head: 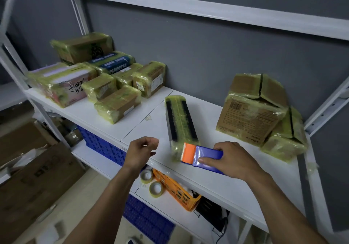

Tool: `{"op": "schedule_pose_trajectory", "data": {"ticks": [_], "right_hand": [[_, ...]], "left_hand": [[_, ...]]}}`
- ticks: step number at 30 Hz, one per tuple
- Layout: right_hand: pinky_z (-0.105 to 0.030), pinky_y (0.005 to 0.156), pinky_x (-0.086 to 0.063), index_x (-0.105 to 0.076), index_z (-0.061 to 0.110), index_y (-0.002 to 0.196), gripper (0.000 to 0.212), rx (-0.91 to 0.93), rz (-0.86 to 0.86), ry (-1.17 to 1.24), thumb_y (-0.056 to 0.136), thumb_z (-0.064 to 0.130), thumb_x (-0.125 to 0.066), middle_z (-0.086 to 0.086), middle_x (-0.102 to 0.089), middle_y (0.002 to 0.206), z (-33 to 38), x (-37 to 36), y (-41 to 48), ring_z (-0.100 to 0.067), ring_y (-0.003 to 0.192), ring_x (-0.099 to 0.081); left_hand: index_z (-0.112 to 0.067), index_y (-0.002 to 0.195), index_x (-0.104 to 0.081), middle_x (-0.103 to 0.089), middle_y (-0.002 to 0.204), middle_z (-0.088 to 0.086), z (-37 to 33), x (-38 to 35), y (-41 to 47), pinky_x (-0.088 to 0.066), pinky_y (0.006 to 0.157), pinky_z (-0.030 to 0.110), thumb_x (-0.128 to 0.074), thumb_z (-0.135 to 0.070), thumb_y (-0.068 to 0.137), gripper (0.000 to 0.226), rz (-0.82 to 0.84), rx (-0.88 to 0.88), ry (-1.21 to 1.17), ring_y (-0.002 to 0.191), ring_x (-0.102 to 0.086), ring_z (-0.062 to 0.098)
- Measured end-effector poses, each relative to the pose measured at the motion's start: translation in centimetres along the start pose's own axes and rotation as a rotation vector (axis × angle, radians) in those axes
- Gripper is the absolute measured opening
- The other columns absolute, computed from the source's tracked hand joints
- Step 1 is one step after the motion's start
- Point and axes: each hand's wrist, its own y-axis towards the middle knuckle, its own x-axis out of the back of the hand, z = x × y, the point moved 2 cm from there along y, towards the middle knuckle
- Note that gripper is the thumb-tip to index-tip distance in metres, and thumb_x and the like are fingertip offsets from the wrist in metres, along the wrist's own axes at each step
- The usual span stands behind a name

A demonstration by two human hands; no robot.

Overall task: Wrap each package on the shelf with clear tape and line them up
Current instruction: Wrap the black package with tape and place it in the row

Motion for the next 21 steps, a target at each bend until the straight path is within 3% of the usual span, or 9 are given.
{"op": "schedule_pose_trajectory", "data": {"ticks": [2, 5, 10, 14, 21], "right_hand": [[-0.023, 0.056, -0.046, -0.057, 0.027, 0.071, 0.063, 0.002, -0.031, -0.002, 0.066, 0.09, -0.064, 0.009, -0.063, 0.068, 0.4, 0.3, 0.2, -0.005, 0.064, -0.062], [-0.029, 0.054, -0.045, -0.055, 0.023, 0.064, 0.074, -0.004, -0.103, -0.013, 0.06, 0.098, -0.055, 0.005, -0.059, 0.063, 1.5, -0.1, 0.1, -0.01, 0.061, -0.059], [-0.022, 0.048, -0.033, -0.05, 0.026, 0.064, 0.065, -0.014, -0.127, -0.116, 0.07, 0.091, -0.059, 0.009, -0.056, 0.059, 2.7, -0.6, 0.5, -0.005, 0.055, -0.056], [-0.02, 0.045, -0.029, -0.045, 0.027, 0.062, 0.064, -0.026, -0.144, -0.151, 0.071, 0.088, -0.063, 0.01, -0.051, 0.056, 3.1, -0.3, 1.1, -0.002, 0.052, -0.052], [-0.023, 0.056, -0.044, -0.052, 0.027, 0.088, 0.062, -0.104, -0.029, -0.179, 0.073, 0.085, -0.065, 0.012, -0.057, 0.079, 3.0, -0.9, 2.5, -0.009, 0.076, -0.064]], "left_hand": [[-0.012, 0.092, -0.077, -0.074, 0.095, 0.007, 0.5, -0.2, 0.4, -0.061, 0.077, 0.03, -0.071, -0.014, 0.094, 0.006, -0.02, 0.006, 0.001, 0.092, -0.07, 0.023], [-0.017, 0.092, -0.076, -0.074, 0.095, 0.002, 1.9, -0.6, 0.8, -0.06, 0.08, 0.034, -0.07, -0.019, 0.095, 0.007, -0.078, 0.033, -0.007, 0.094, -0.069, 0.021], [-0.017, 0.094, -0.075, -0.073, 0.101, 0.0, 3.8, -1.2, 0.6, -0.055, 0.076, 0.025, -0.067, -0.014, 0.096, 0.009, -0.143, 0.054, -0.092, 0.098, -0.068, 0.017], [-0.027, 0.087, -0.075, -0.076, 0.088, -0.013, 4.1, -1.7, 0.9, -0.05, 0.073, 0.017, -0.075, -0.022, 0.091, 0.006, -0.201, 0.022, -0.043, 0.091, -0.069, 0.005], [-0.03, 0.086, -0.072, -0.073, 0.093, -0.013, 5.2, -3.4, 2.4, -0.046, 0.072, 0.014, -0.074, -0.023, 0.092, 0.009, -0.2, 0.09, 0.004, 0.093, -0.067, 0.004]]}}
